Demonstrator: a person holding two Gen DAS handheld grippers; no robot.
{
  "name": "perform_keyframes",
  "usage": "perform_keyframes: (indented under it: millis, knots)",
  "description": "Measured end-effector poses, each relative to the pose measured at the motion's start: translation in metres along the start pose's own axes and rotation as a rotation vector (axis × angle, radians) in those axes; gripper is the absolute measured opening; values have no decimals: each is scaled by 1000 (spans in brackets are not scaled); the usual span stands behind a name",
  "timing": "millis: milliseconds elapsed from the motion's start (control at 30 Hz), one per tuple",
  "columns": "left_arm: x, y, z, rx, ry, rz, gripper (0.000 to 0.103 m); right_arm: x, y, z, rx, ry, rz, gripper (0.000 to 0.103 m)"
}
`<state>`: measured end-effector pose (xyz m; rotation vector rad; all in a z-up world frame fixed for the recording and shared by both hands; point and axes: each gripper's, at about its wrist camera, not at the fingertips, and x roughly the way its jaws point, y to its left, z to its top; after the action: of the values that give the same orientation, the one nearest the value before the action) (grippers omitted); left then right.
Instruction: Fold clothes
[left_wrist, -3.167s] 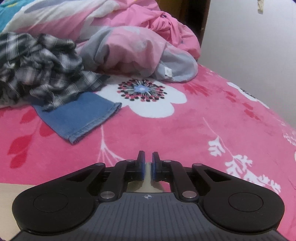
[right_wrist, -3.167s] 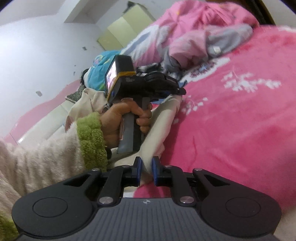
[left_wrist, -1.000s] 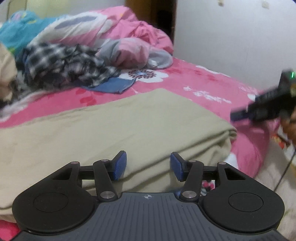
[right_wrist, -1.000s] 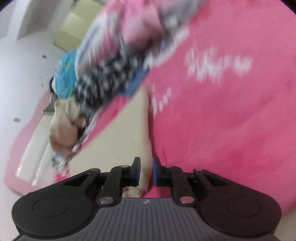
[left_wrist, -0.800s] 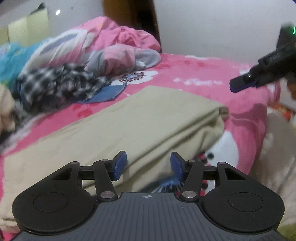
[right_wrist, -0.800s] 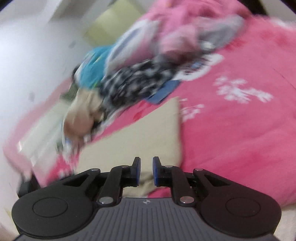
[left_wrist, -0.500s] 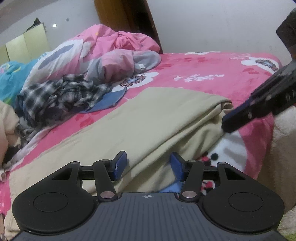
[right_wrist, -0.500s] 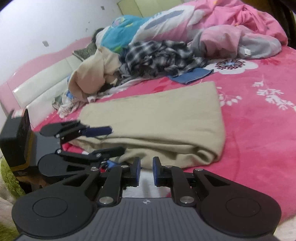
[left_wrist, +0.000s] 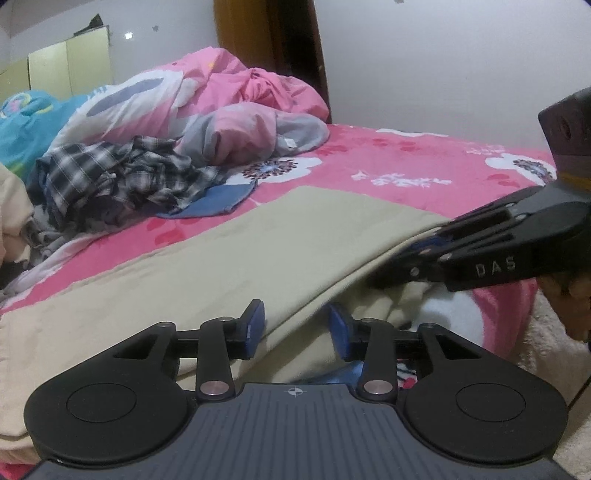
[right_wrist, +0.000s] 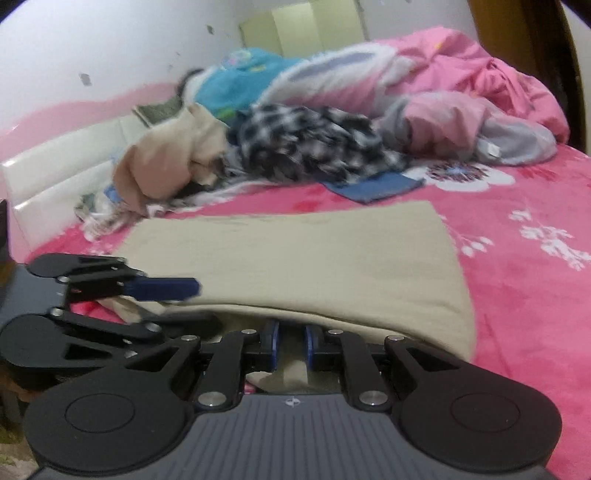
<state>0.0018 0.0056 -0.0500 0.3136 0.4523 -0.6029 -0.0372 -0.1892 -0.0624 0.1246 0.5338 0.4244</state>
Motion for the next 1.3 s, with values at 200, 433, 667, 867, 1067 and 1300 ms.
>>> perform_keyframes:
  millis: [200,433,667,867,1067,1300]
  knots:
    - [1,8,4,-56,-23,10,23,-14,3,-2,-54,-76,-59,14]
    - [3,16,4,-99,-27,-9,23,-46,4,-11,-105,52,36,17]
    - [0,17,6,-112,-23,-17,25,-30,-14,-18,122,78,50,17]
    - [-12,20,4,-122,-33,-28,25,-25,-15,-9,137,-45,73,17]
    - [-17,21,2,-168,-32,-114,49,-14,-25,-4,183,-107,98,17]
    - [-4,11,2,-131,-35,-91,56,1,-28,-10,211,-108,85,17]
